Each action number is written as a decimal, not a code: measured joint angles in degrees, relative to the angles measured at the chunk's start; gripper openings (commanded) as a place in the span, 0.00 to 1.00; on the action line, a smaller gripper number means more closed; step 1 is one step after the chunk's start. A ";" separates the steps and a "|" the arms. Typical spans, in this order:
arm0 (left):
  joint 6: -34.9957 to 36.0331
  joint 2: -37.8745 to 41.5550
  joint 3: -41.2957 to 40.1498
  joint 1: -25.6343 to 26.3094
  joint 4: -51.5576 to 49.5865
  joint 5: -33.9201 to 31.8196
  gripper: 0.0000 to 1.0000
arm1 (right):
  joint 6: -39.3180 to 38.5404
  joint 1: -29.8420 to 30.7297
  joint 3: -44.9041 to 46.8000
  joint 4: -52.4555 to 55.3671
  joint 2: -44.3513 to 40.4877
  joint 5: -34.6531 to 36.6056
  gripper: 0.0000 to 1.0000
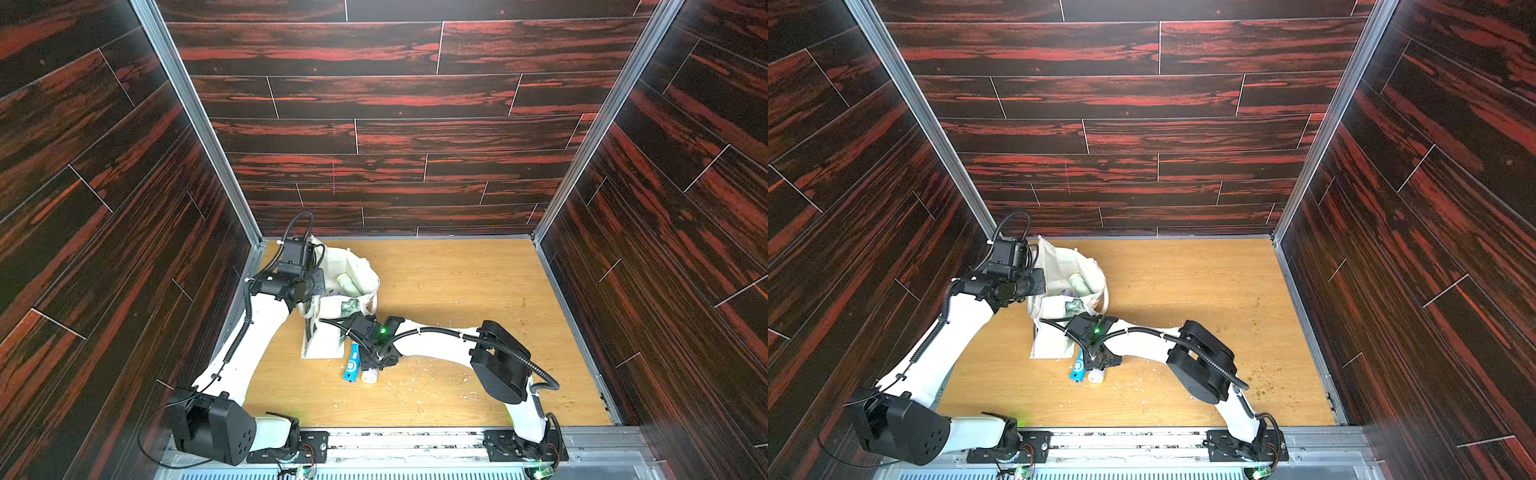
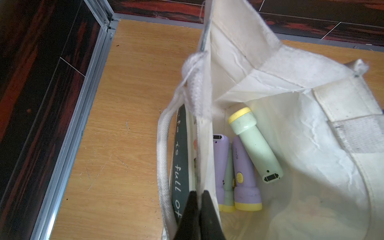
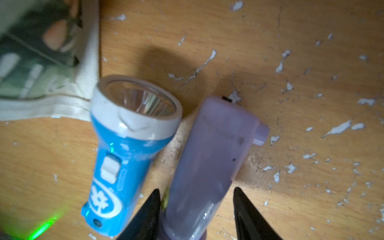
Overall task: Put the flashlights into the tote bags
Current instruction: Pick up the flashlight from the center of the board.
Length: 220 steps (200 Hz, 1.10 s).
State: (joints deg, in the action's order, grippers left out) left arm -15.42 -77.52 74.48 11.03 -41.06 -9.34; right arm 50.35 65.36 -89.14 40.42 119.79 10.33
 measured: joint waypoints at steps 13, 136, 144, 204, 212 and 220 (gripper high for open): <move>0.00 0.00 0.00 0.00 0.02 0.17 0.00 | 0.04 -0.13 0.00 0.07 0.42 -0.31 0.56; -0.02 0.00 0.00 0.00 0.17 1.22 0.00 | 0.24 -0.52 0.00 0.33 1.84 -1.36 0.36; -0.02 0.00 0.00 0.00 0.20 1.36 0.00 | 0.26 -0.50 0.09 0.26 1.81 -1.27 0.35; -0.46 0.31 0.00 -0.13 0.81 5.03 0.00 | 2.78 -0.37 14.88 -5.92 -9.38 3.28 0.13; -0.68 0.44 0.00 -0.15 0.92 5.88 0.00 | 3.52 -0.28 17.97 -6.99 -12.74 4.55 0.10; -0.92 0.52 0.00 -0.15 1.14 6.93 0.00 | 4.17 -0.15 20.24 -7.87 -15.78 5.68 0.06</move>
State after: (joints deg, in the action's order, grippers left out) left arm -16.34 -76.99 74.48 10.87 -39.92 -2.42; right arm 54.52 65.21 -68.90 32.56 104.01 16.01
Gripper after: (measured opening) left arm 0.074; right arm 0.399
